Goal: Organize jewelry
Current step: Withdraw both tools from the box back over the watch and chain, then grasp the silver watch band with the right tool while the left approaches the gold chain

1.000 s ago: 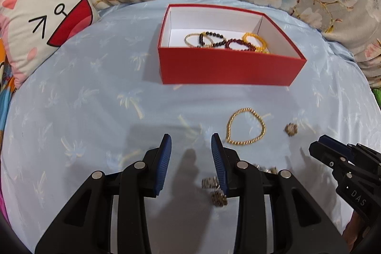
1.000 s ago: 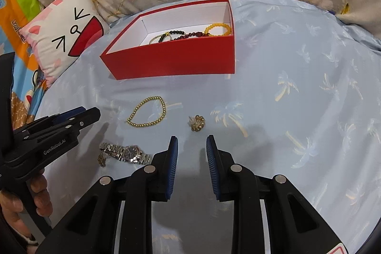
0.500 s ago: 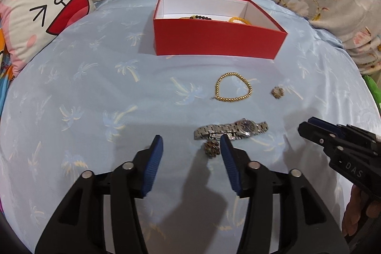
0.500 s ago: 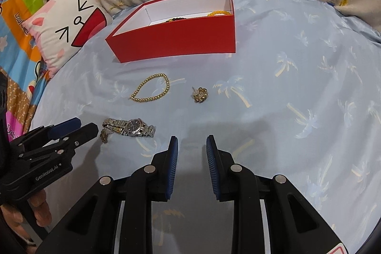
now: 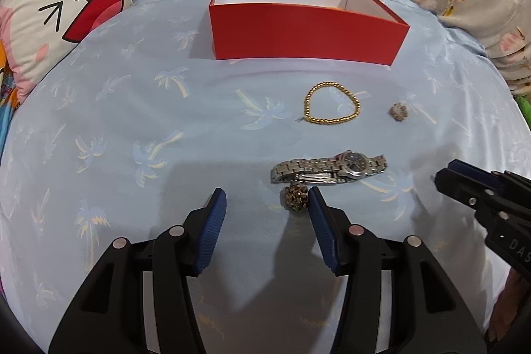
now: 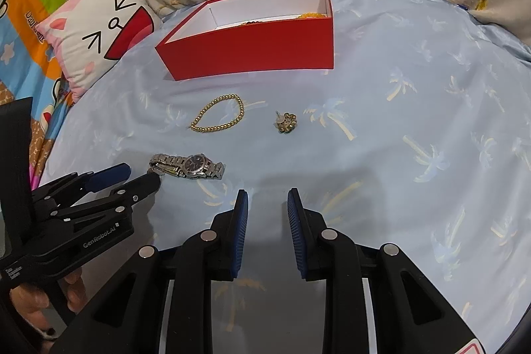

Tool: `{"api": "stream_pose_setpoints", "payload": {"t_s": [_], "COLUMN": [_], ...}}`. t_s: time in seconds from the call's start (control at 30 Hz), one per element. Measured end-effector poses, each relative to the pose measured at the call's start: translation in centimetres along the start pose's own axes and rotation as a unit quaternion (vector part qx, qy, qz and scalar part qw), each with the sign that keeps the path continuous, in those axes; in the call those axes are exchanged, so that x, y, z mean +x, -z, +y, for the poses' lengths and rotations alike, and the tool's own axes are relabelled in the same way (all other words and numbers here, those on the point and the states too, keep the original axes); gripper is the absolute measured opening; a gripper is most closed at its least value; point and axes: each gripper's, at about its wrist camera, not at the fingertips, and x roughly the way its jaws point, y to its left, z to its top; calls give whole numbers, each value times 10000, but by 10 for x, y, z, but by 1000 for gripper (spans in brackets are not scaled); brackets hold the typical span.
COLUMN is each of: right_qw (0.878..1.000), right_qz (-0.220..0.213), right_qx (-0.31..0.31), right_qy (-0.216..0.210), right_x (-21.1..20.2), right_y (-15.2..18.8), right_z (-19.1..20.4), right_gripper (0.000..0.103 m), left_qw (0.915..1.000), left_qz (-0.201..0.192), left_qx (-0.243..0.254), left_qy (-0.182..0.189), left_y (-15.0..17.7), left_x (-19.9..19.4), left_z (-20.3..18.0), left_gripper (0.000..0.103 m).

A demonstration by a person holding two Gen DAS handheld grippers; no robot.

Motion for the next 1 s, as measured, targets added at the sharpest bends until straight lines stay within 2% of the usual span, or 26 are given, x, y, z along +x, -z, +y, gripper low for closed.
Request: {"api": "stream_pose_setpoints", "payload": {"t_s": [0.2,0.37,0.5,0.67,0.8,1.0], "right_qw": [10000,9999,9994,9974,9957,9938], "right_qz": [12,32,13,121,170,173], "right_qx": [-15,-56,-234,-581,-729,-925], "right_qy": [-16,-90,-236,-414,-553,-587], "right_x": [2,4,8,23,34,49], "right_y": [-1,-3,-10,-16,-19,-28], "right_z": [1,4,15,36,48,54], "right_gripper": [25,25,25,25,35,38], "left_qw": [9996,9997,9997,9996,9994,9994], "left_qz": [24,50,29,32,9,-11], "left_qx": [-80,-218,-100,-158,-139,-196], "left_qy": [-276,-46,-223,-251,-311,-290], "left_y": [-4,-5,-5,-8,-11,-14], "left_x": [3,0,4,5,7,9], "left_z": [9,10,6,12,14,19], "left_gripper": [50,49,49,49,51,50]}}
